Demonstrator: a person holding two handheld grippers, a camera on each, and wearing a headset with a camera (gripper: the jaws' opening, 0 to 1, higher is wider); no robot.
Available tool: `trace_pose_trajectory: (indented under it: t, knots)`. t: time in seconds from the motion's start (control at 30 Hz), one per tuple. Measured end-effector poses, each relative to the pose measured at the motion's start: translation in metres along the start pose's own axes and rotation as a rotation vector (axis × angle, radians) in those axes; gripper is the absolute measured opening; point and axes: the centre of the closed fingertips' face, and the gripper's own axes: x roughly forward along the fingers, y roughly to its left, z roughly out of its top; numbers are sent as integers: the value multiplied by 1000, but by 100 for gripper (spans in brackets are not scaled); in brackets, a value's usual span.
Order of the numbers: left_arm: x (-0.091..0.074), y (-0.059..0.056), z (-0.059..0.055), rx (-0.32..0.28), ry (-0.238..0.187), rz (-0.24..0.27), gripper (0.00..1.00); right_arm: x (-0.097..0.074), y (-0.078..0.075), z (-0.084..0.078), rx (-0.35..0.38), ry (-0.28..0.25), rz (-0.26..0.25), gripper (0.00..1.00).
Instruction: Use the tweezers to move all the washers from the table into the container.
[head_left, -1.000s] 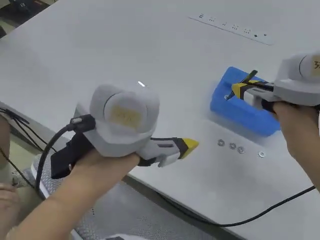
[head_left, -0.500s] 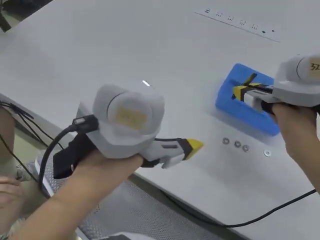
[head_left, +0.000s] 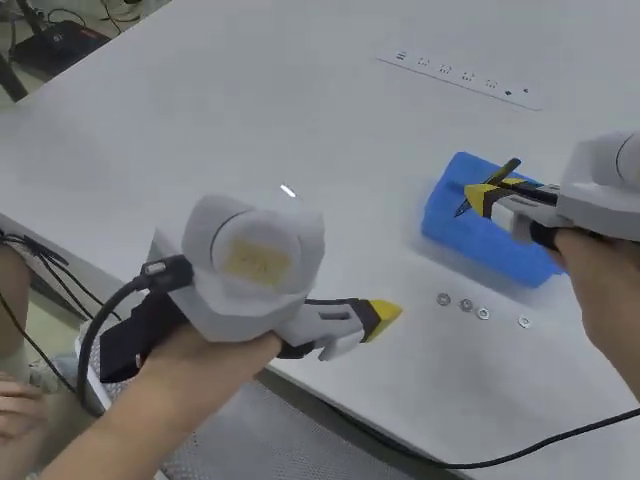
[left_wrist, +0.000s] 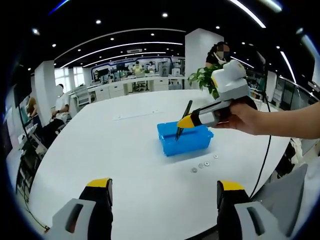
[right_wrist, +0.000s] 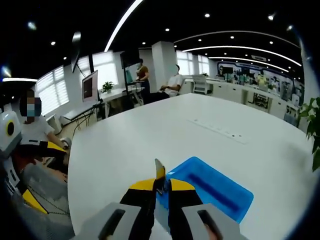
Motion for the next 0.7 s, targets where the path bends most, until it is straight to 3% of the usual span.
trace_pose_trajectory:
  t: [0.1,0.2,0.47,0.57,0.7]
  knots:
    - [-1,-2,-2,-2,1,-2,88,-10,10,-1,11,-7,12,5]
    - [-1,-4,-4,-2,3,-3,88,-16,21,-15,21,19,25,5]
    - [-4,-4,-5,-23,-2,-5,88,-20,31,-55,25,95,32,5]
    - [-5,-3,-4,-27,-6,-5,88,-21,35,-60,47,96,54,5]
    - [-5,-2,-5,-36,-3,-7,88,-19,35,-68,32,119,46,5]
